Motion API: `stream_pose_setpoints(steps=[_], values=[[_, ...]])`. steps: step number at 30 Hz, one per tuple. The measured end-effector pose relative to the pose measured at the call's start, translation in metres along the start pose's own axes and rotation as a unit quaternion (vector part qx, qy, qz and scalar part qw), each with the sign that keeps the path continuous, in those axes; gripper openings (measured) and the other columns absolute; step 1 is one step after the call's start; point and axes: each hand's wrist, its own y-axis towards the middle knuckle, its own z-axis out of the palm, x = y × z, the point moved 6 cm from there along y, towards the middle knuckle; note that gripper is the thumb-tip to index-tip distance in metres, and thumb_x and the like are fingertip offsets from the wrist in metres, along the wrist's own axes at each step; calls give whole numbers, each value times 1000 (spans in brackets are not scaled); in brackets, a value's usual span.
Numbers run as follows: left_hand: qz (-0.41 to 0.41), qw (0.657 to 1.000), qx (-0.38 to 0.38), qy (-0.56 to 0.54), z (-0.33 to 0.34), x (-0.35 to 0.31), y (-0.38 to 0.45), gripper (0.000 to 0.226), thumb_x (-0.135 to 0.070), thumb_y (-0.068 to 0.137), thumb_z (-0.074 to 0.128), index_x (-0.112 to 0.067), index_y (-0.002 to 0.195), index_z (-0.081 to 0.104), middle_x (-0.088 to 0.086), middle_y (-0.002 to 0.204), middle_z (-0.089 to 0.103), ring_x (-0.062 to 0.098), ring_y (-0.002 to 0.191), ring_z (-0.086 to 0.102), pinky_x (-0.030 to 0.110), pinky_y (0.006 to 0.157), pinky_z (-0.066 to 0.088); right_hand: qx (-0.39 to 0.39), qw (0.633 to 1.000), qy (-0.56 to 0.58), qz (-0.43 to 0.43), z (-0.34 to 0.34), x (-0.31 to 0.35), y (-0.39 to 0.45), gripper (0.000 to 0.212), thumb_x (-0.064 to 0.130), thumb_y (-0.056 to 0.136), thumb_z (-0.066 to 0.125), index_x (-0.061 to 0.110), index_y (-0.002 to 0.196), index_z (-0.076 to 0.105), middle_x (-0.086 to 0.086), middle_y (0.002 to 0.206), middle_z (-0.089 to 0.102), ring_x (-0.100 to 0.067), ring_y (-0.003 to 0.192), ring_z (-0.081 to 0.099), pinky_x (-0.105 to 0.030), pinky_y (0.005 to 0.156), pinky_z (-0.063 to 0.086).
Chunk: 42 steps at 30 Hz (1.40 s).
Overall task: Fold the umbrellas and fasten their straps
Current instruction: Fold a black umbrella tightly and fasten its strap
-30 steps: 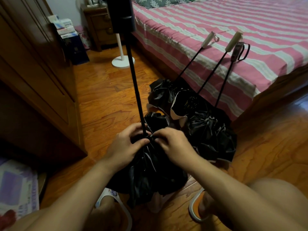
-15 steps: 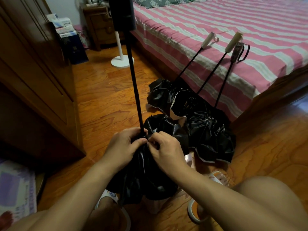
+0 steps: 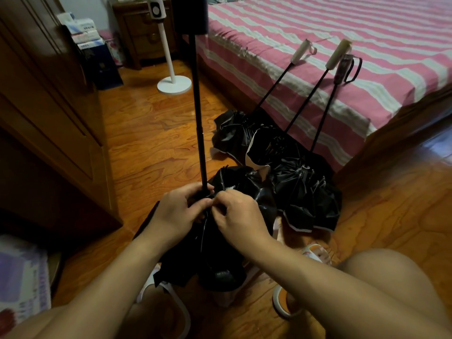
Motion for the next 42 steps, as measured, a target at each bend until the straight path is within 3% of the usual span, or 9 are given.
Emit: stream_pose_setpoints(steps=[3,6,9,17,28,34,38,40,42], values=[[-22,999,-6,-26,-8,8,-1,27,-10,97,63,-35,108,68,-12,96,73,11,75,70,25,67,58,94,995,37,11,-12,-5,19,16,23,97,65,24,109,75,10,100,69,-5,93,63,-28,83,53],[-30,998,5,-55,-17,13,-2,23,-10,98,62,-29,109,70,-18,106,71,6,93,69,28,79,58,-42,989,-20,142,-52,-58,44,41,7,93,59,22,131,67,-3,126,64,-22,119,58,-35,104,46],[-9,998,29,-55,-24,15,-5,21,-9,97,64,-23,109,72,-8,110,72,9,108,66,31,93,52,96,972,-65,205,-40,-94,46,57,15,98,58,27,152,45,-6,149,50,-30,138,45,-40,116,36],[-9,998,38,-57,-28,15,-8,21,-10,98,63,-23,112,72,-11,111,72,4,109,66,26,94,51,115,992,57,2,-4,-18,10,19,23,96,69,30,113,73,18,100,69,2,97,64,-15,82,51],[-1,997,22,-77,-18,13,-6,25,-6,93,68,-20,114,71,-11,109,73,5,105,68,24,93,54,-16,998,45,27,13,7,4,9,23,91,72,24,83,68,10,81,53,-9,77,54,-26,63,43],[-26,998,33,-50,-25,16,-10,17,-16,97,65,-30,105,71,-14,107,72,4,104,67,35,94,53,126,990,58,28,4,10,18,21,19,97,62,25,112,77,9,104,69,-6,95,62,-26,85,52],[-12,999,38,-13,-26,15,-12,20,-19,97,66,-36,105,71,-19,110,70,1,108,63,40,98,51,-6,991,-4,136,-34,-39,51,49,18,96,63,32,142,55,5,130,54,-10,103,60,-32,91,52],[0,999,42,-13,-25,11,-12,20,-17,96,66,-33,107,71,-18,110,70,2,110,64,40,99,51,90,986,54,129,-20,-44,56,56,18,100,62,33,151,44,2,142,49,-8,110,57,-28,98,48],[-3,999,38,-15,-24,11,-11,20,-18,96,67,-33,109,71,-18,110,71,2,109,64,42,99,52,124,983,89,99,-8,-38,51,41,14,101,60,28,139,60,3,137,60,-9,121,57,-36,108,47]])
